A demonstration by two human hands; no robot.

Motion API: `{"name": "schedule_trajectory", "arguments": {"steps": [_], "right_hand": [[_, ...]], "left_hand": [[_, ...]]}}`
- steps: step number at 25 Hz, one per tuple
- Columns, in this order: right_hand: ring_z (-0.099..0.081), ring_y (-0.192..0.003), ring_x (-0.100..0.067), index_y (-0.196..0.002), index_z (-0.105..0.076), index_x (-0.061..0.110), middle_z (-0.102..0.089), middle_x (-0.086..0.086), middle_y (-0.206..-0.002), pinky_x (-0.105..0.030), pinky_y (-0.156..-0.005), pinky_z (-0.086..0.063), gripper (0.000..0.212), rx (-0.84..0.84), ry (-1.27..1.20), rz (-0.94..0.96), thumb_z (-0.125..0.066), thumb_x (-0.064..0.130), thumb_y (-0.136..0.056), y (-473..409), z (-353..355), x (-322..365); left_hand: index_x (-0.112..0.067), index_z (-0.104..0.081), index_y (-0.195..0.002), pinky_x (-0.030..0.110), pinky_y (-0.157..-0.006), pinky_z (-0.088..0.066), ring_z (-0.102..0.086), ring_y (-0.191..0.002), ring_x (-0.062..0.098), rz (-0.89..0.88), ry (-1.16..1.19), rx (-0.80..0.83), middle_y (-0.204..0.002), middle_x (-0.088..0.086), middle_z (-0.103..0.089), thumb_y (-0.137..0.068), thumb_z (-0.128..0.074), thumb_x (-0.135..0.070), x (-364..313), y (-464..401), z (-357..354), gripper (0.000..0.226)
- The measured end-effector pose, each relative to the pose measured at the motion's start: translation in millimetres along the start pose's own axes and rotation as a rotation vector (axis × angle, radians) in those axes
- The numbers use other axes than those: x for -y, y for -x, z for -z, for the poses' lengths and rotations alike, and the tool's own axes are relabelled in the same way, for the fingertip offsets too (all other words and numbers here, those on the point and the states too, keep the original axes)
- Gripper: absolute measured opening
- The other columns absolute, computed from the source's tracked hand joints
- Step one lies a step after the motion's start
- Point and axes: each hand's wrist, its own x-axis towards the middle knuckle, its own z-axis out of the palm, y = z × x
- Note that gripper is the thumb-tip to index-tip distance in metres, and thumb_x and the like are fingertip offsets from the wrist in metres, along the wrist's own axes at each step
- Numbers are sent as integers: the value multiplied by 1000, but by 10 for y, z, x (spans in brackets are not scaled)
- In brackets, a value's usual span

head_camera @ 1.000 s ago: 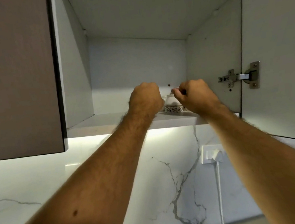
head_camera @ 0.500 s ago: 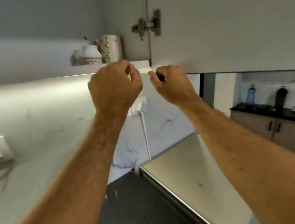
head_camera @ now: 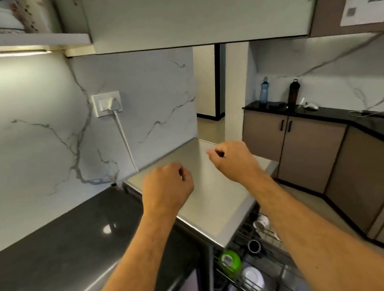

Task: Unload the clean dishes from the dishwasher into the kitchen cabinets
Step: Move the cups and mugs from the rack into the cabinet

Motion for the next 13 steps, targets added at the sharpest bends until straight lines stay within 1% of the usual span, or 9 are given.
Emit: {"name": "schedule_trajectory", "arguments": {"steps": [2,3,6,8,10,12,13], "right_hand": [[-33,-47,-16,-52,-38,14,-38,-1,-49,-36,-50,-36,53,48,30,-59,-55,37,-96,373,157,-446],[-33,-46,-16,-52,-39,14,-37,-1,-48,-34,-50,-34,53,69,44,-83,-55,38,-96,556,257,-661],[-33,-43,-14,-51,-37,17,-38,1,-47,-29,-46,-27,54,115,61,-160,-53,39,-98,1118,566,-1242],[-37,-46,-15,-52,-37,16,-42,-1,-49,-31,-47,-27,54,140,113,-202,-51,40,-98,1434,719,-1544],[-40,-49,-16,-54,-39,15,-46,-2,-52,-31,-48,-29,53,160,132,-272,-48,41,-99,1653,835,-1797],[-40,-49,-15,-55,-40,15,-45,-1,-52,-30,-50,-32,53,150,121,-340,-47,41,-100,1826,926,-2044],[-41,-50,-14,-54,-40,15,-45,1,-52,-30,-52,-35,53,140,110,-370,-47,41,-100,1900,950,-2159]], "left_hand": [[-20,-66,-77,28,-58,-49,-60,-62,20,10,32,93,-69,-5,-67,-87,-48,-39,-368,351,-264,28],[-20,-66,-78,29,-59,-49,-61,-64,21,10,46,133,-71,-5,-67,-88,-48,-39,-571,523,-389,27],[-22,-67,-78,27,-56,-46,-58,-62,18,3,98,257,-71,-6,-67,-89,-48,-39,-1143,972,-703,28],[-22,-68,-78,27,-55,-47,-58,-59,15,-27,124,316,-68,-7,-66,-89,-48,-38,-1431,1176,-873,28],[-22,-65,-79,30,-56,-48,-58,-60,18,-74,162,341,-67,-6,-65,-93,-47,-38,-1659,1303,-1015,29],[-19,-61,-81,34,-59,-46,-59,-65,26,-132,219,370,-69,0,-64,-101,-34,-44,-1855,1394,-1145,41],[-16,-62,-88,37,-65,-47,-61,-73,30,-141,261,388,-77,5,-67,-103,-27,-47,-1929,1424,-1219,49]]}}
